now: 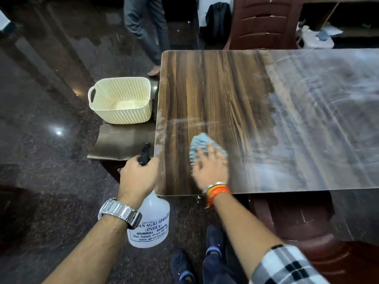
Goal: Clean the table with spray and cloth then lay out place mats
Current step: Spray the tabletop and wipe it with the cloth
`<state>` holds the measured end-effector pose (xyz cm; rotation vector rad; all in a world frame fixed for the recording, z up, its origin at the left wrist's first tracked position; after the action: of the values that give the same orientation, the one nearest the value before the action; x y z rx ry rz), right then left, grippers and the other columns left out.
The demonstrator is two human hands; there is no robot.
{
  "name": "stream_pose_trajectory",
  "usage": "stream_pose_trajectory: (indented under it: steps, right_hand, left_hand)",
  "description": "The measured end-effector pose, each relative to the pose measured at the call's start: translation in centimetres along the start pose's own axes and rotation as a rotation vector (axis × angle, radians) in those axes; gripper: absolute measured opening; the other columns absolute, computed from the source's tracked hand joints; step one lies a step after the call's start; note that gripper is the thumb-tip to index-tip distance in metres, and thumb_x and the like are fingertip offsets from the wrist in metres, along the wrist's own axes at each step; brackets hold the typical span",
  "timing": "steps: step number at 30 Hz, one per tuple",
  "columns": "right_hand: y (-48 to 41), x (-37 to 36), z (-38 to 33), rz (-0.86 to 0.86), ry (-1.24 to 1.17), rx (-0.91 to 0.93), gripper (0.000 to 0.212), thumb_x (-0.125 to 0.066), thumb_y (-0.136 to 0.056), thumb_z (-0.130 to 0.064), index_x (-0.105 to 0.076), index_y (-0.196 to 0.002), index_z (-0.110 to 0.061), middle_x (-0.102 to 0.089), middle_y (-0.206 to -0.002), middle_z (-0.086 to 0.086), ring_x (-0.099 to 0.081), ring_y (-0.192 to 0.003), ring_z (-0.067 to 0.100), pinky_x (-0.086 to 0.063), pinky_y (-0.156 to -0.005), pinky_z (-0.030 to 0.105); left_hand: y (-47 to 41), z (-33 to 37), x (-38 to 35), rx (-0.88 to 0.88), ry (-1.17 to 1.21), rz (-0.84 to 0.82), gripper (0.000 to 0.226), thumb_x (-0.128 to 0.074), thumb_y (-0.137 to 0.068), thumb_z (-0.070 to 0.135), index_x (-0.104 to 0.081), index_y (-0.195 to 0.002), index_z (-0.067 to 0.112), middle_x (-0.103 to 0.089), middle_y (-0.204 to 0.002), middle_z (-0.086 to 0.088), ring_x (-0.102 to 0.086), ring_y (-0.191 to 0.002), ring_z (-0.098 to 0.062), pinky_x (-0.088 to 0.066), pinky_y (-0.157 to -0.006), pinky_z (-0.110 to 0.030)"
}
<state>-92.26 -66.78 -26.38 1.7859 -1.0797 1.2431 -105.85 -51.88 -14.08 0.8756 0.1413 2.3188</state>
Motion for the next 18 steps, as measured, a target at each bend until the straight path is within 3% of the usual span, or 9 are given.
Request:
stream_pose_trajectory:
  steps: [2,5,8,12,14,16,18]
  right_hand:
    - [-2.3,1.8,6.2,0.067,0.014,-0.219,0.065,-0.029,-0.081,-0.043,-0.042,-0.143,-0.028,-0.025,-0.156,0.011,-0.025,-0.140,0.037,-0.019,-0.113,0.051]
    - [-4.5,4.5,12.9,0.142,-0.028,-0.554,0.062,-0.029,-0.086,-0.042,-0.040,-0.144,-0.026,-0.020,-0.158,0.010,-0.019,-0.141,0.038,-0.012,-0.116,0.050]
    - [-6.2,4.1,11.1,0.150,-0.038,-0.629,0.055,-0.035,-0.091,-0.038,-0.039,-0.144,-0.026,-0.018,-0.158,0.010,-0.015,-0.142,0.039,-0.009,-0.116,0.051]
    - [-10.2,1.1,1.0,0.061,-0.036,-0.222,0.060,-0.033,-0.085,-0.040,-0.045,-0.141,-0.025,-0.028,-0.155,0.013,-0.023,-0.140,0.041,-0.013,-0.113,0.055]
    - [-11.0,-0.9,-5.4,-0.048,-0.003,0.040,0.058,-0.032,-0.089,-0.042,-0.041,-0.143,-0.026,-0.022,-0.157,0.011,-0.018,-0.142,0.039,-0.009,-0.115,0.055]
    - [-10.4,-2.6,-10.8,-0.162,0.038,0.303,0.056,-0.034,-0.093,-0.043,-0.034,-0.147,-0.028,-0.014,-0.159,0.009,-0.011,-0.144,0.037,-0.004,-0.116,0.053]
    - [-9.2,-3.3,-13.5,-0.193,0.033,0.492,0.053,-0.040,-0.089,-0.039,-0.046,-0.140,-0.026,-0.023,-0.157,0.009,-0.017,-0.143,0.036,-0.005,-0.117,0.050]
  left_hand:
    - [-0.5,0.3,-0.1,-0.006,0.004,-0.005,0.039,-0.053,-0.075,0.034,-0.062,-0.081,-0.004,-0.061,-0.061,-0.005,-0.066,-0.069,-0.039,-0.046,-0.064,-0.037]
    - [-1.3,0.7,-0.5,0.002,0.006,-0.009,0.034,-0.053,-0.072,0.037,-0.057,-0.072,0.003,-0.057,-0.060,-0.002,-0.067,-0.072,-0.041,-0.046,-0.065,-0.038]
    - [-2.6,1.2,-1.0,0.022,-0.008,-0.007,0.036,-0.052,-0.071,0.039,-0.058,-0.072,0.003,-0.058,-0.061,-0.002,-0.068,-0.075,-0.043,-0.055,-0.071,-0.046]
    - [-4.8,1.9,-1.5,0.063,-0.005,0.034,0.029,-0.052,-0.069,0.037,-0.058,-0.068,0.008,-0.060,-0.062,-0.004,-0.070,-0.081,-0.046,-0.052,-0.068,-0.044]
    - [-5.7,2.6,-1.5,0.070,-0.008,0.057,0.025,-0.054,-0.071,0.033,-0.056,-0.064,0.010,-0.059,-0.059,-0.004,-0.069,-0.076,-0.045,-0.052,-0.067,-0.045]
    - [-6.7,3.4,-1.4,0.067,-0.015,0.111,0.023,-0.057,-0.077,0.028,-0.049,-0.060,0.013,-0.051,-0.051,0.003,-0.058,-0.063,-0.038,-0.051,-0.065,-0.046]
    - [-7.5,4.3,-1.2,0.070,-0.023,0.172,0.029,-0.058,-0.084,0.020,-0.045,-0.059,0.014,-0.046,-0.051,0.003,-0.042,-0.059,-0.028,-0.042,-0.058,-0.042]
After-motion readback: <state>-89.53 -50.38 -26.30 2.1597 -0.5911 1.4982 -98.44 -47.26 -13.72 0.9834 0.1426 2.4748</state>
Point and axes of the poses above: each hand's wrist, its own y-axis away from the middle knuckle, its own x-axis out of the back of the hand, z = x × y, the point moved 3 cm from there along -y, towards the middle knuckle
